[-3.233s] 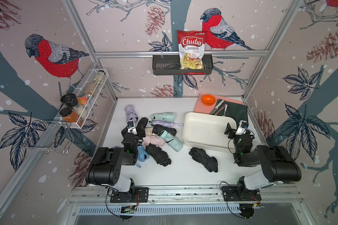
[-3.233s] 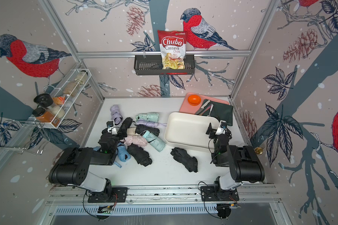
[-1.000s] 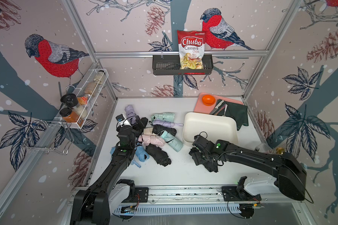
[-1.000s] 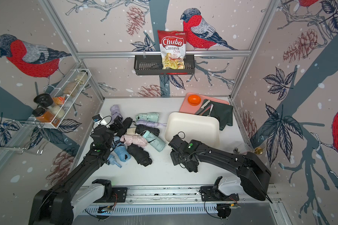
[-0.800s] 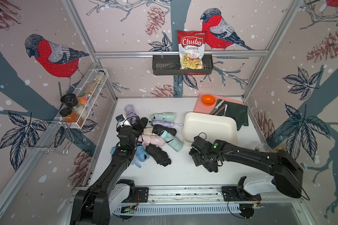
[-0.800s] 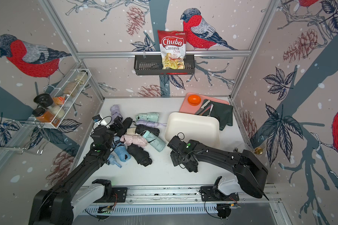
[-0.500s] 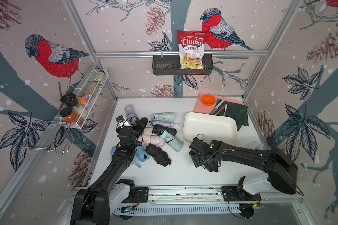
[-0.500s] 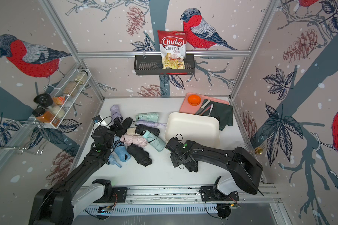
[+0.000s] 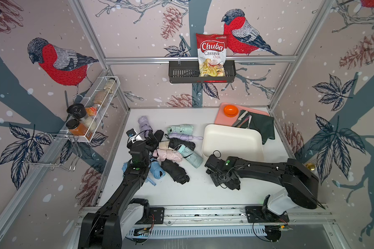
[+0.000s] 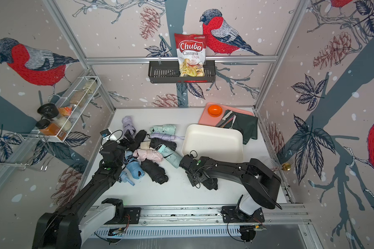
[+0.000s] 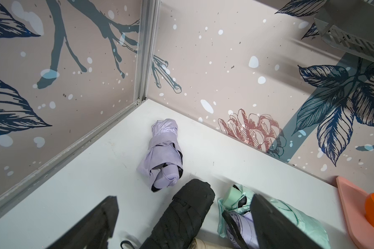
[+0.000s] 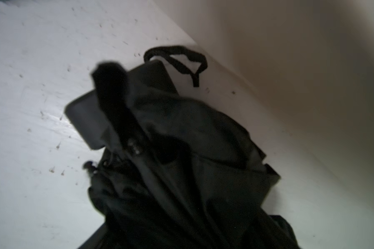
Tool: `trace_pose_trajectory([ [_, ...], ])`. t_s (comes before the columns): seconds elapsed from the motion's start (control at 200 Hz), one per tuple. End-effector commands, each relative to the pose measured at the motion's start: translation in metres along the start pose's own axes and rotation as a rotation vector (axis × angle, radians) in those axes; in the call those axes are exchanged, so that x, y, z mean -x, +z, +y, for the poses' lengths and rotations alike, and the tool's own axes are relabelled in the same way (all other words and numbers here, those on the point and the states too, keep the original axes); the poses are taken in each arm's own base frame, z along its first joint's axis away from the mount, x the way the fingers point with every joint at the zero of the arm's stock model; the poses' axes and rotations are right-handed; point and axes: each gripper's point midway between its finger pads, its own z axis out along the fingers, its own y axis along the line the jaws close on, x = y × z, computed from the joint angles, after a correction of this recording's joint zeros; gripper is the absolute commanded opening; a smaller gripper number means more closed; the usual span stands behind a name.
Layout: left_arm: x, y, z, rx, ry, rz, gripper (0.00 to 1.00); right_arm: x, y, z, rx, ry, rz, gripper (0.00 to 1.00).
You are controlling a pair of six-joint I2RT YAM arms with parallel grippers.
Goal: Put the umbrella into the storage box
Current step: Pick up the umbrella from the center of the board.
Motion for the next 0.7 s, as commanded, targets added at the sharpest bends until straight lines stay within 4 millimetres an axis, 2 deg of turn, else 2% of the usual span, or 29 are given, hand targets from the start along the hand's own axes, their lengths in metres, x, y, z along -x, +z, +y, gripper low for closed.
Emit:
trace_pose_trajectory([
  [0.0,0.006,-0.001,0.001,0.001,-0.004,-0.025,0.98,0.0,0.002,0.025,0.105,-0.018,0.022,0.68],
  [0.19,0.008,-0.002,0.002,0.004,-0.015,-0.033,0.98,0.014,-0.013,0.038,0.122,-0.05,-0.01,0.44],
  [0.375,0.009,-0.003,0.004,0.01,-0.025,-0.033,0.99,0.031,-0.035,0.063,0.197,-0.096,-0.053,0.17],
  [0.57,0.014,-0.004,0.004,0.014,-0.037,-0.036,0.98,0.051,-0.071,0.08,0.264,-0.131,-0.131,0.0],
  [0.695,0.02,-0.006,0.0,0.0,-0.047,-0.037,0.99,0.065,-0.096,0.08,0.293,-0.115,-0.201,0.0],
])
